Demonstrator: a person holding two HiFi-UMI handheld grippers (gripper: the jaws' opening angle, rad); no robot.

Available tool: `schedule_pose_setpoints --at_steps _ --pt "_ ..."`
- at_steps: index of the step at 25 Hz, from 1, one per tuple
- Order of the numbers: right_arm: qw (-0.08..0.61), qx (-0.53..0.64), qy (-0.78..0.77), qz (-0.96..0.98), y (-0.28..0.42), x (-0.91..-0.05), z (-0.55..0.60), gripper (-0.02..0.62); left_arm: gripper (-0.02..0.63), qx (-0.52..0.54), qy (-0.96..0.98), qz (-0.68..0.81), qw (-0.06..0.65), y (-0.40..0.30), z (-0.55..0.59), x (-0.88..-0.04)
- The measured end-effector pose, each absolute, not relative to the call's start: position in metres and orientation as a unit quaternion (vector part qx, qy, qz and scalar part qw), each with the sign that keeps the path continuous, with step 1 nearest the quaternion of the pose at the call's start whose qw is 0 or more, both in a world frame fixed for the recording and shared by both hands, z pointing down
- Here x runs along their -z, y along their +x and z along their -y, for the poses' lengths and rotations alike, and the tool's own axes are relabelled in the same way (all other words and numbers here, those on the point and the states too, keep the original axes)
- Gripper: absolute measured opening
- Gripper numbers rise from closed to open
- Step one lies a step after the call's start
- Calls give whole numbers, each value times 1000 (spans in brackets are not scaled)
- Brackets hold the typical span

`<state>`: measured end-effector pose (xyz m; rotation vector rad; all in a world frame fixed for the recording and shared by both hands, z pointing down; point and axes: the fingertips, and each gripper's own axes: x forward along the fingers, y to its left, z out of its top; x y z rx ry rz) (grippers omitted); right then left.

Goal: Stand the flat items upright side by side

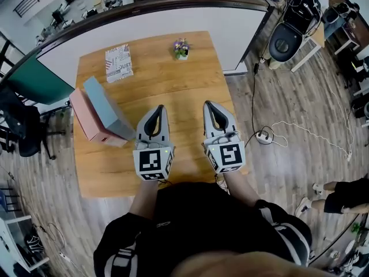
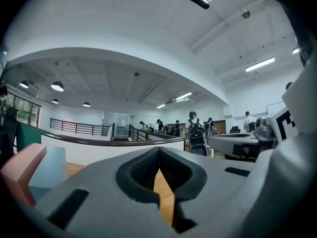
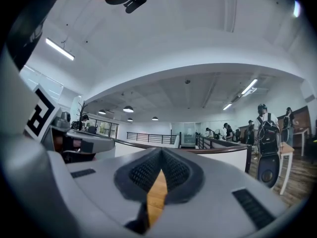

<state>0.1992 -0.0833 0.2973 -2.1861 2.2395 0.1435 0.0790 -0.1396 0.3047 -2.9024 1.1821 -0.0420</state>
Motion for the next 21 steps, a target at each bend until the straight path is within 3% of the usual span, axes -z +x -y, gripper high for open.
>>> schedule_pose_setpoints --at_steps 11,21 --pt "20 -29 -708 -705 256 -308 51 5 0 49 -933 -357 15 141 106 -317" --pt "26 5 -702 -712 271 -333 38 5 0 87 -925 -370 14 153 94 -333"
